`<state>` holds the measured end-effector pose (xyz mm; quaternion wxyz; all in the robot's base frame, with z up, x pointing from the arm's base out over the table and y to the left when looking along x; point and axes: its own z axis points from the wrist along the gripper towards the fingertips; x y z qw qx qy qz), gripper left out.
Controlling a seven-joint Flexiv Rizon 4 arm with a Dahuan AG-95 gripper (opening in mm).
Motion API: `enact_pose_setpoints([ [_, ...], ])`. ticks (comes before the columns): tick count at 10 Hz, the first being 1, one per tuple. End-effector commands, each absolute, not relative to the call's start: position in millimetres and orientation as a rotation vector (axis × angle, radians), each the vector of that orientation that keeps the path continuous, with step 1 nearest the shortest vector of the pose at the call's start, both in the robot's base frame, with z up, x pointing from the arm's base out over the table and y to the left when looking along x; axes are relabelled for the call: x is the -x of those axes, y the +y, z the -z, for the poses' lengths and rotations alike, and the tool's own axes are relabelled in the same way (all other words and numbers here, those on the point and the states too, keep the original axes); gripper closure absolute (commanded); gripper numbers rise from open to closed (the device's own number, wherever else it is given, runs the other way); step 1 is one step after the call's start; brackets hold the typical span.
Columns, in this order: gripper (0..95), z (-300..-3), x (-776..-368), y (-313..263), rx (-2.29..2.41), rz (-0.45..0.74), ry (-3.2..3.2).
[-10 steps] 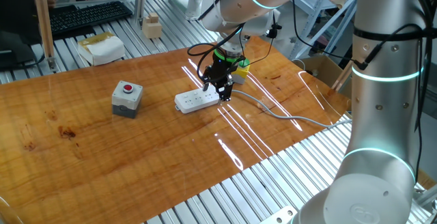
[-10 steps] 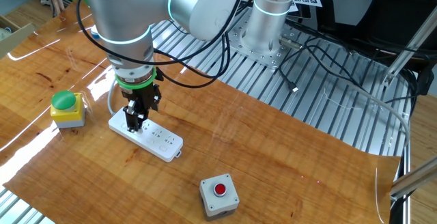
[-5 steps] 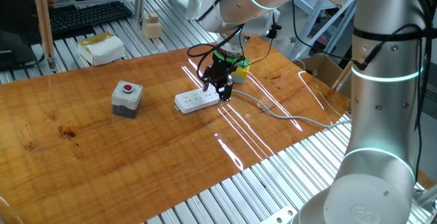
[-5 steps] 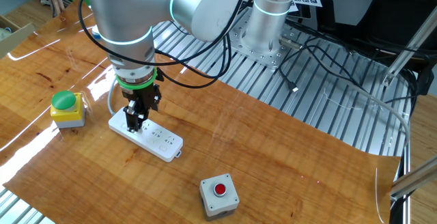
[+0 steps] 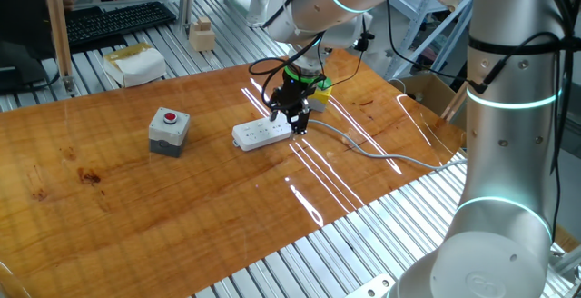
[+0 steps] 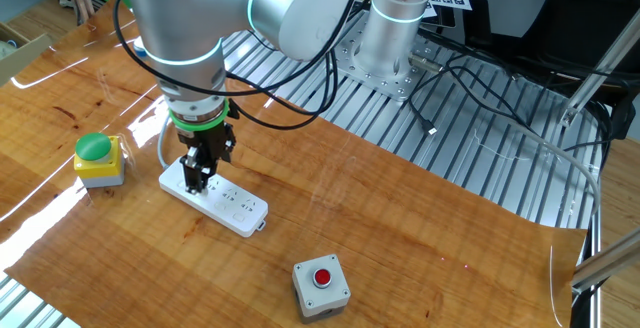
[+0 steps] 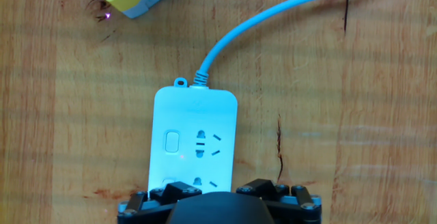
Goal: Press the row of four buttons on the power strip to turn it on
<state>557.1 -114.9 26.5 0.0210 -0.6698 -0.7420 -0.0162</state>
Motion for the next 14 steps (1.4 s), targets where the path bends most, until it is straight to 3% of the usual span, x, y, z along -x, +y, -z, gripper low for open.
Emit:
enact_pose_setpoints([
  [1, 19.0, -27.0, -557.3, -115.0, 2.077, 0.052, -2.301],
  [6, 19.0, -7.9, -560.5, -118.3, 2.068, 0.071, -2.327],
  [14, 19.0, -37.7, -554.4, -103.5, 2.096, 0.025, -2.236],
])
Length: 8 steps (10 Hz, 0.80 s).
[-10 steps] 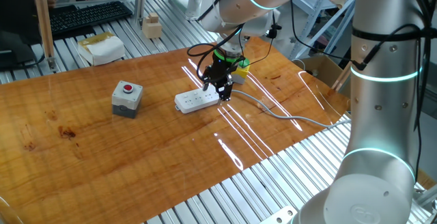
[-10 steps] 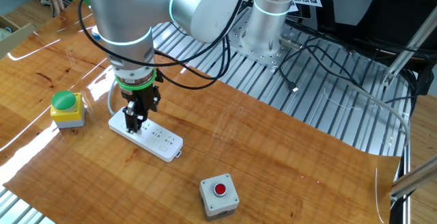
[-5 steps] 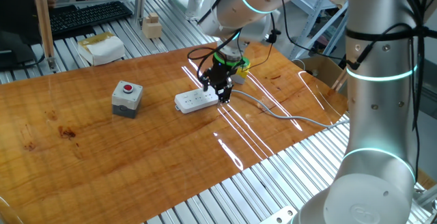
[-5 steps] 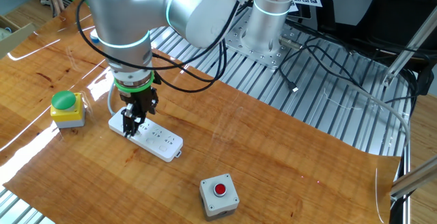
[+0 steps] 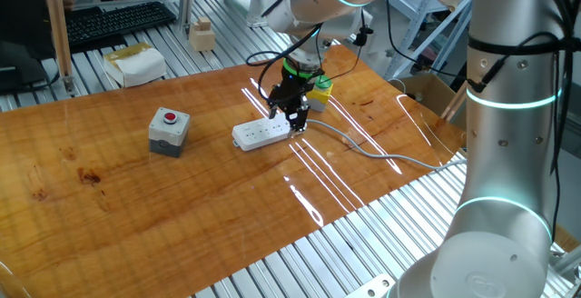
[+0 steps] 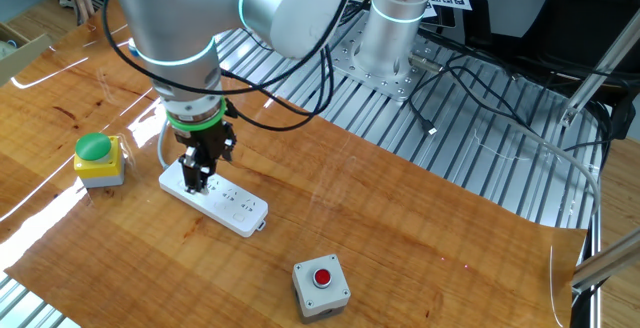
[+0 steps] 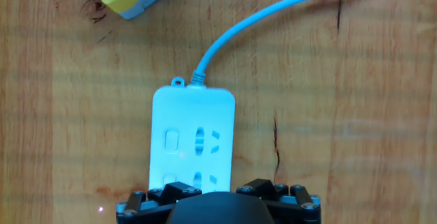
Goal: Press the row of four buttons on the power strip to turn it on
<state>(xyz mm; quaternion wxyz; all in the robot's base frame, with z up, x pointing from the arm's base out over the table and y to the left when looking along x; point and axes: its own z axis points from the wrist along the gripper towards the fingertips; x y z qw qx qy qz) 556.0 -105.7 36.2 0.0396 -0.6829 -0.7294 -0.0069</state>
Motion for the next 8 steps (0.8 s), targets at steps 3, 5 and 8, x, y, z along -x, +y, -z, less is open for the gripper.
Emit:
enact_pose_setpoints([
  [3, 19.0, -41.2, -552.9, -91.0, 2.107, 0.037, -2.22],
  [5, 19.0, -39.8, -552.9, -85.4, 2.118, 0.039, -2.214],
  [8, 19.0, -35.3, -554.0, -82.0, 2.125, 0.047, -2.214],
])
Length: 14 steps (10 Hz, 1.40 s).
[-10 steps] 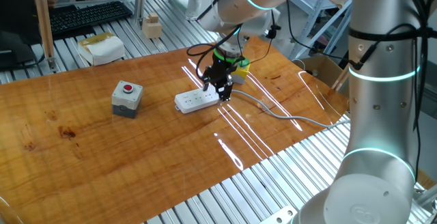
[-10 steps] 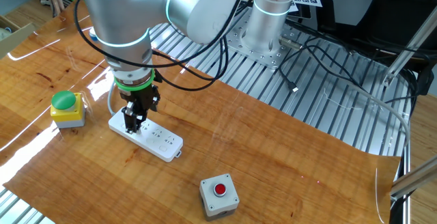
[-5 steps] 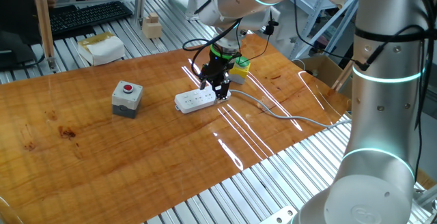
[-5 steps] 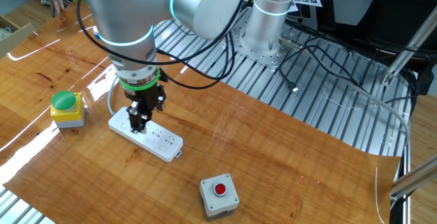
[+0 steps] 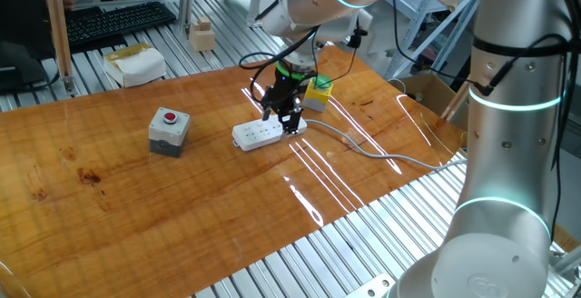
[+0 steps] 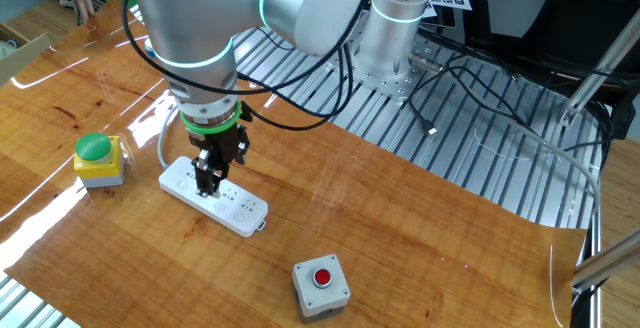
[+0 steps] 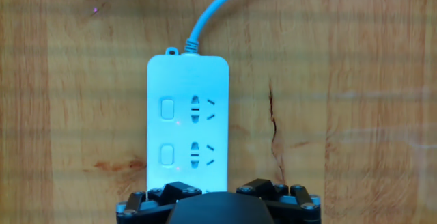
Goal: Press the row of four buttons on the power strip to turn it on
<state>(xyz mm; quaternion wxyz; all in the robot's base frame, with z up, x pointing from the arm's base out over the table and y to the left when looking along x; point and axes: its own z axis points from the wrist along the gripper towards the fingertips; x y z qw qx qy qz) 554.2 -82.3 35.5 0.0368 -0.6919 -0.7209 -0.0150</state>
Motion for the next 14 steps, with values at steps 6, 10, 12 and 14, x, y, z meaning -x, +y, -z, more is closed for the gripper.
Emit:
enact_pose_setpoints([
  [6, 19.0, -30.0, -554.5, -74.9, 2.132, 0.049, -2.219],
  [10, 19.0, -26.7, -554.3, -73.7, 2.131, 0.047, -2.22],
  [12, 19.0, -26.2, -554.1, -73.5, 2.131, 0.045, -2.219],
  [14, 19.0, -25.3, -553.6, -73.2, 2.131, 0.046, -2.218],
])
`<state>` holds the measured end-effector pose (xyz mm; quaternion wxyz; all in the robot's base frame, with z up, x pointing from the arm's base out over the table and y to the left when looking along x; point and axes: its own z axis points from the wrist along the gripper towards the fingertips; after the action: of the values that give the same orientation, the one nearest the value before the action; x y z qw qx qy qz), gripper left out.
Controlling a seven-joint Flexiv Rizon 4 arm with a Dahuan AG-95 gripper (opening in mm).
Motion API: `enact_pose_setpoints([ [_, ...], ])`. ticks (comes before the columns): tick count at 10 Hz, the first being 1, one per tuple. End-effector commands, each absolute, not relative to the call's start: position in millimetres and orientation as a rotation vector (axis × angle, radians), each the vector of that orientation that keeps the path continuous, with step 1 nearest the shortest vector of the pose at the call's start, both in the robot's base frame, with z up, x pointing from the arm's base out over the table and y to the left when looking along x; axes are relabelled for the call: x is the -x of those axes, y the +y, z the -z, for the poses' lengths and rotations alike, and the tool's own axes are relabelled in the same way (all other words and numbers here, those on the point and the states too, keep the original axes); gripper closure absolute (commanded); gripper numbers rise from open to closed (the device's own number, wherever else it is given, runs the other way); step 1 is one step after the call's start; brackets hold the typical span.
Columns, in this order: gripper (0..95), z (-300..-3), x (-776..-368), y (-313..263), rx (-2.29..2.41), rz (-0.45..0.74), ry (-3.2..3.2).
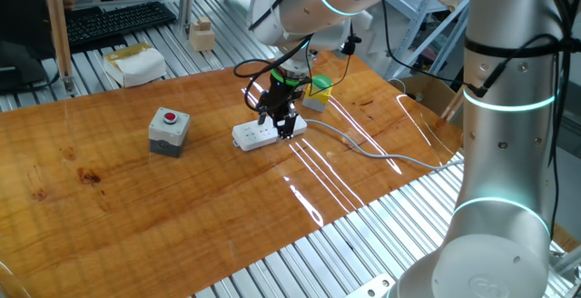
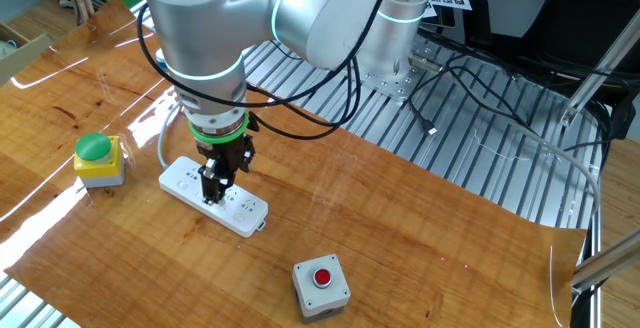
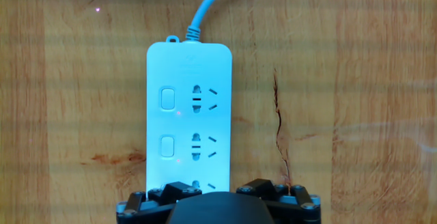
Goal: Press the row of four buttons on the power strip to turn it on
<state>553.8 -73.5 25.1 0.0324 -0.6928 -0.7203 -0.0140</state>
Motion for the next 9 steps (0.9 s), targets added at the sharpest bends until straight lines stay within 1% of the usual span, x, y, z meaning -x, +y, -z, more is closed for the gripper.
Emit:
enact_pose_setpoints([
  [1, 19.0, -24.0, -553.0, -72.9, 2.13, 0.047, -2.221],
  [7, 19.0, -14.1, -553.8, -71.4, 2.139, 0.085, -2.228],
  [9, 19.0, -9.5, -554.7, -70.8, 2.146, 0.081, -2.234],
])
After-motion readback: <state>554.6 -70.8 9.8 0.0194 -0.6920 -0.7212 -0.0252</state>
